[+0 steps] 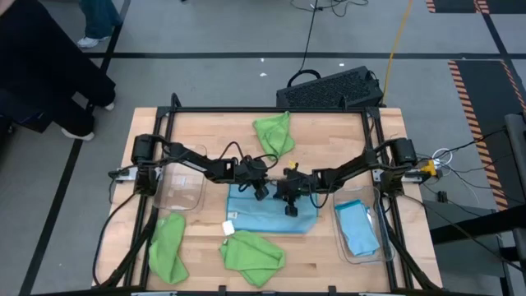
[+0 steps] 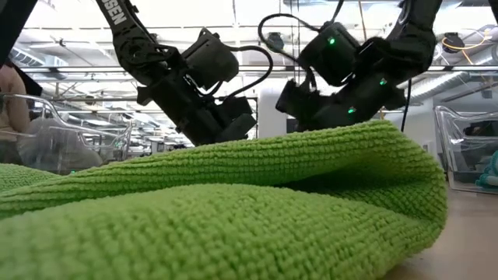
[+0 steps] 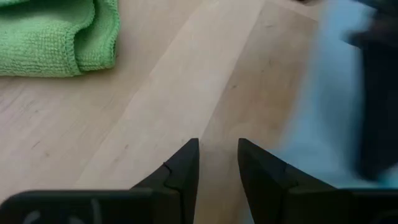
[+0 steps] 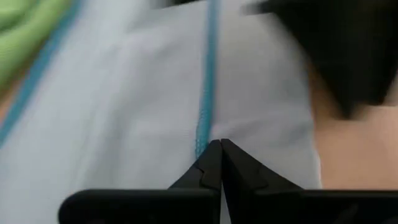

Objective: Sort microfiber towel by color & place in baskets
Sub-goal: Fold the blue microfiber towel

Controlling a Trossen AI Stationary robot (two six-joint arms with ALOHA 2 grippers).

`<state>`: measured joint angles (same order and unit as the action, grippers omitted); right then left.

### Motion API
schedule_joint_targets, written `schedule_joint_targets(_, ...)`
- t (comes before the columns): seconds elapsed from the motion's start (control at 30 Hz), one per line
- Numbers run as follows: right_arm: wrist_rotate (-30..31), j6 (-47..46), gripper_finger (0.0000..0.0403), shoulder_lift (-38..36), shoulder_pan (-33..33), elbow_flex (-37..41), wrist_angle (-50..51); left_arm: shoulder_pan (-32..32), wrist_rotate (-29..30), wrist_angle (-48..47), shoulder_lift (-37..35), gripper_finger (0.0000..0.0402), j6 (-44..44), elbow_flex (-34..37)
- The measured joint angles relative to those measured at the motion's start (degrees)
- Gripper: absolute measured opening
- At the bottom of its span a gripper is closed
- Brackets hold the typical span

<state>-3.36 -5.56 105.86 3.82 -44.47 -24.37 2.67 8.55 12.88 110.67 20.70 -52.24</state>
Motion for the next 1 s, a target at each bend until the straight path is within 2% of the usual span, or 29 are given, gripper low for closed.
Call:
schedule_joint_targets(0.1,-4.97,-0.29,0.0001,-1.63,1.8,0.11,0.71,0.32,-0.41,-1.02,0.0,0.0115,0.23,-0.04)
schedule_joint_targets(0.37,-3.98,1.77,0.0,-8.17,2.26,0.07,6.81,1.35,-2.71,-1.63,-0.17,0.0115,0.67,-0.05)
schedule_joint_targets(0.57,-1.9,0.58,0.0,-8.55,1.33,0.11,11.57,-0.83,-10.13,-4.73,-5.91,0.0115,0.38,0.31)
schedule_joint_targets(0.73,-2.68,-0.84,0.0,-8.55,1.58,0.11,14.77,-5.55,-8.02,-8.09,-11.1,0.0107,-3.44,0.18)
schedule_joint_targets(1.0,-2.63,0.66,0.0,-5.56,0.67,0.0,16.38,-8.94,-7.32,-8.6,-9.44,0.0068,-0.45,0.2)
